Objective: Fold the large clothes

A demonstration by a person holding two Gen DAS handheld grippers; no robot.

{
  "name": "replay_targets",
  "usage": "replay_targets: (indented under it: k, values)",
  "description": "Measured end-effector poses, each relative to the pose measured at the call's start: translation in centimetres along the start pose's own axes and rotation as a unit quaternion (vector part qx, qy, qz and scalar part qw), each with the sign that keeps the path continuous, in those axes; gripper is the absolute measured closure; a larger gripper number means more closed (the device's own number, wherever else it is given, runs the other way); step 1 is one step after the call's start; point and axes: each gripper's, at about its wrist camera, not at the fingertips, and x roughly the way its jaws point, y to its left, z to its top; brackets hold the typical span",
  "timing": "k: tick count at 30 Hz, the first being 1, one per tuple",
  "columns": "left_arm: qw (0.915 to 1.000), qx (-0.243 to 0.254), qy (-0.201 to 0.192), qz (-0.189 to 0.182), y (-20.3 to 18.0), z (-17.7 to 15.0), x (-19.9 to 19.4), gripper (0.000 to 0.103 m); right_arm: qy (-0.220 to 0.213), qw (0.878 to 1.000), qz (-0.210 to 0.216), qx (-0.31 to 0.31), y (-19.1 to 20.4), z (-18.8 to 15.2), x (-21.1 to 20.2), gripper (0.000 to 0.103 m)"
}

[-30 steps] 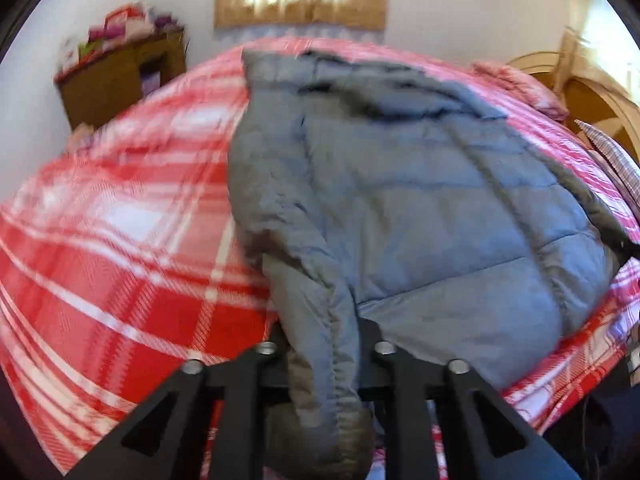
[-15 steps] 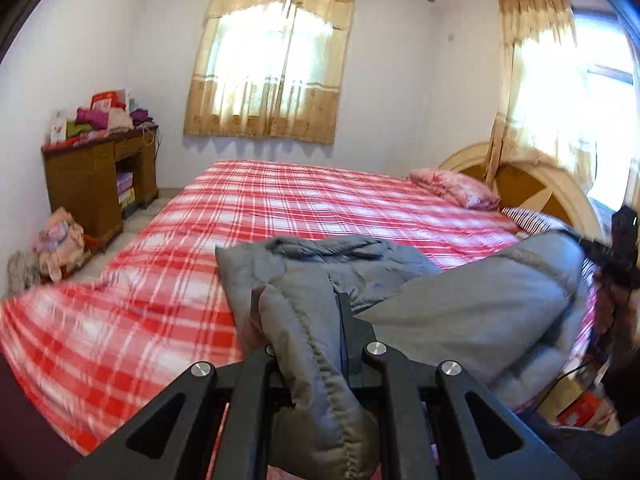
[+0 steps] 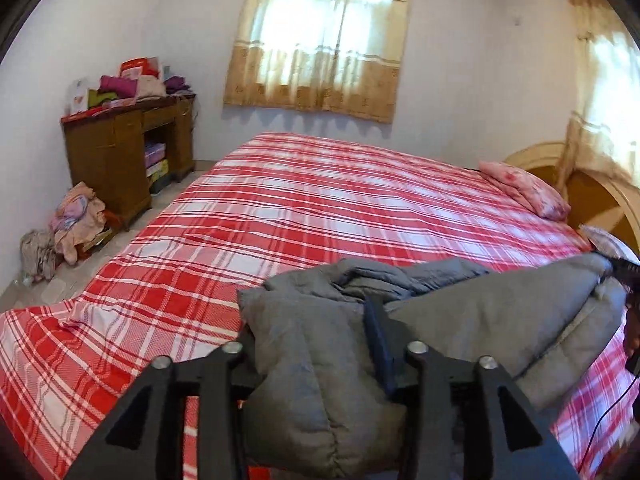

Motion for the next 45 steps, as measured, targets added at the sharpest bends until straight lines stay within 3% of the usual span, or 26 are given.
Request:
replay_targets:
  k: [3,5,7,8,9,10,12,16,18,20,22,25,28,31,35,45]
  values:
    - [0.9993,0.006,-0.016,0.035,-0.1,0.4,0.7,0.04,0.019,1.0,-0.011,0.019,-1.3,0.2,3.1,0.093]
    - [0.9952,0.012,-0.054,0.081,0.1,0.7,0.5,0.017,0.037,0.999,-0.015,0.03,-2.0,0.5,5.7,0.092]
    - [0.9911,-0.005,-0.082,0.105,0.9,1.1,0.3,0.007,0.056,0.997,-0.018,0.039,-2.2,0.9,8.0,0.089]
    - [0.9893,-0.017,-0.084,0.118,1.2,1.3,0.4,0.007,0.061,0.997,-0.026,0.04,-2.2,1.1,8.7,0.086]
    - [0.9875,-0.022,-0.084,0.131,1.2,1.5,0.5,0.007,0.065,0.997,-0.033,0.037,-2.1,1.4,9.6,0.073]
    - [0.9856,-0.022,-0.085,0.144,0.9,1.6,0.6,0.007,0.065,0.997,-0.033,0.035,-1.9,1.9,10.2,0.045]
    - [0.9824,-0.011,-0.091,0.162,-0.2,1.7,0.6,0.007,0.038,0.998,-0.032,0.031,-1.0,3.0,10.4,0.024]
    - [0.9777,0.029,-0.105,0.179,-4.4,1.8,1.3,0.007,0.005,0.997,-0.074,0.011,1.5,3.9,9.5,0.024]
    - [0.9783,0.051,-0.091,0.179,-6.8,2.0,2.9,0.006,0.006,0.996,-0.086,-0.018,4.3,2.9,9.2,0.024]
    - [0.9782,0.074,-0.07,0.181,-9.0,2.1,4.8,0.006,0.019,0.995,-0.083,-0.056,7.2,1.6,10.0,0.026]
    - [0.9777,0.091,-0.048,0.183,-11.0,1.9,7.4,0.006,0.049,0.992,-0.066,-0.097,10.2,0.0,11.4,0.042]
    - [0.9713,0.119,-0.03,0.204,-12.1,1.3,11.4,0.006,0.071,0.981,-0.065,-0.168,14.0,-2.6,13.8,0.045]
    - [0.967,0.122,0.007,0.223,-11.4,-0.1,15.4,0.006,0.084,0.972,-0.069,-0.208,14.0,-4.5,16.5,0.045]
    - [0.9732,0.078,0.043,0.212,-9.3,-1.2,18.0,0.006,0.089,0.975,-0.054,-0.194,12.5,-5.5,17.7,0.045]
    - [0.9764,0.059,0.035,0.205,-8.6,-1.9,18.7,0.005,0.083,0.98,-0.05,-0.175,11.6,-5.5,18.0,0.044]
    - [0.9741,0.048,0.072,0.209,-8.2,-2.3,20.9,0.001,0.097,0.98,-0.054,-0.166,11.6,-5.8,19.4,0.044]
